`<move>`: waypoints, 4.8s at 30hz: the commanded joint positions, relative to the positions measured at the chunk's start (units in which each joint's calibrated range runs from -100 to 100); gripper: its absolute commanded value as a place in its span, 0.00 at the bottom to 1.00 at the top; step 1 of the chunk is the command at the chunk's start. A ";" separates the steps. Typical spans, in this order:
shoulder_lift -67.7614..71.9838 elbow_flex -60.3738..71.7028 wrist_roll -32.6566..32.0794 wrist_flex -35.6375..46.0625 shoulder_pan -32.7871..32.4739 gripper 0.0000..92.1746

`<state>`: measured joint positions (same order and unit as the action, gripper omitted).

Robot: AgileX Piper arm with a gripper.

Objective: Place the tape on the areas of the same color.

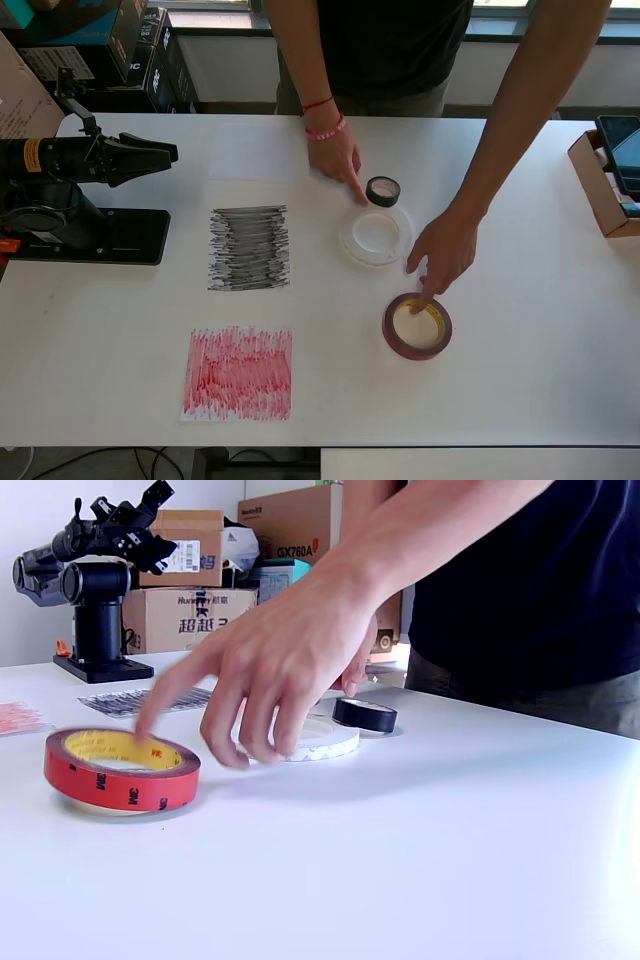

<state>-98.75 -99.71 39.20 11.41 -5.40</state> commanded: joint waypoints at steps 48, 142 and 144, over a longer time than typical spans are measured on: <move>-0.41 0.08 0.25 0.25 -0.06 0.67; 90.05 71.68 -20.38 34.96 4.84 0.67; 92.48 75.04 -20.63 39.46 4.36 0.67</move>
<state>-9.46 -36.90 20.78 18.48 -0.32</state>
